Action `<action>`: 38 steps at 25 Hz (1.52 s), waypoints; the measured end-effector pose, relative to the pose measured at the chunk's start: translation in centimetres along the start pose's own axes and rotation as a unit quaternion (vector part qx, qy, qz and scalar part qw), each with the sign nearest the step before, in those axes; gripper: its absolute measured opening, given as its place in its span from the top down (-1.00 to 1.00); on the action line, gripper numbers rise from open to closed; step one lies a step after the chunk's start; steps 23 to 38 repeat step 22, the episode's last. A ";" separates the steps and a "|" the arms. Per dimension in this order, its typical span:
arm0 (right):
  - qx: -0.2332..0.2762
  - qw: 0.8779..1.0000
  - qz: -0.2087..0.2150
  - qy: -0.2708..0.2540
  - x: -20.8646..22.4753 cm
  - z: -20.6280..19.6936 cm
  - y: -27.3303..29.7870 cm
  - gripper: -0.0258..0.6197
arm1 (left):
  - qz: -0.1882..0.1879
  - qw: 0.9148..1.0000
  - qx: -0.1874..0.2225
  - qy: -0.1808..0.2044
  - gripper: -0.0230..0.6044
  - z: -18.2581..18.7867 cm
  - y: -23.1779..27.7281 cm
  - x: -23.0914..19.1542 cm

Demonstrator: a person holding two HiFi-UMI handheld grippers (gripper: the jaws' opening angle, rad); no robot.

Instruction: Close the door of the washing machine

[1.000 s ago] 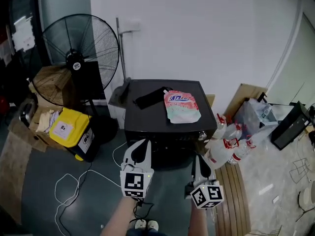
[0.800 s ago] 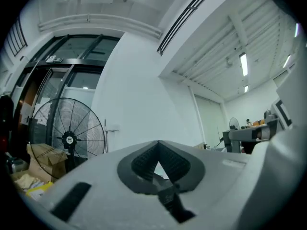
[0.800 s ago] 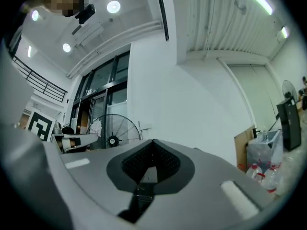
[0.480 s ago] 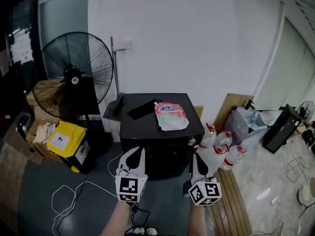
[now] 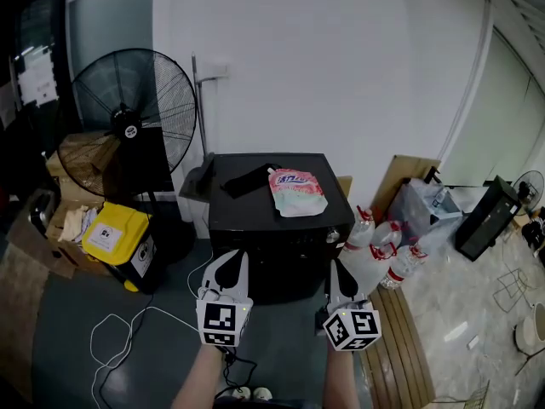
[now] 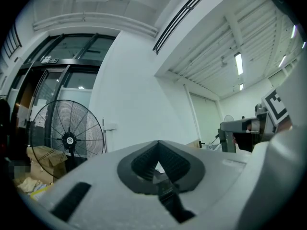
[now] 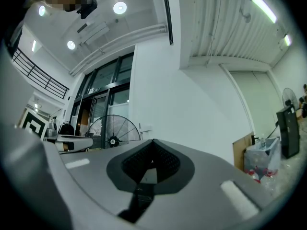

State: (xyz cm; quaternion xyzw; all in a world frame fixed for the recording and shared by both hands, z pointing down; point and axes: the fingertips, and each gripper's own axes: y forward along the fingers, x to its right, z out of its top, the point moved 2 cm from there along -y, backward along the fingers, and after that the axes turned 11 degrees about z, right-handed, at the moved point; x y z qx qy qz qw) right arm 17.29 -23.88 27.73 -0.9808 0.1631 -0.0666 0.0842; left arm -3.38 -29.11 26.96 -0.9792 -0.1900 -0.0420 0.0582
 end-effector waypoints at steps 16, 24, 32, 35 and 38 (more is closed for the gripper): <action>-0.013 1.000 -0.002 0.010 0.5 -0.7 -0.9 0.89 | -0.012 1.000 -0.015 0.002 0.90 -1.0 0.0 1.5; -0.015 1.000 -0.006 0.016 1.2 -1.0 -1.1 0.89 | -0.015 1.000 -0.021 0.003 0.90 -1.3 0.3 1.9; -0.015 1.000 -0.006 0.016 1.2 -1.0 -1.1 0.89 | -0.015 1.000 -0.021 0.003 0.90 -1.3 0.3 1.9; -0.015 1.000 -0.006 0.016 1.2 -1.0 -1.1 0.89 | -0.015 1.000 -0.021 0.003 0.90 -1.3 0.3 1.9; -0.015 1.000 -0.006 0.016 1.2 -1.0 -1.1 0.89 | -0.015 1.000 -0.021 0.003 0.90 -1.3 0.3 1.9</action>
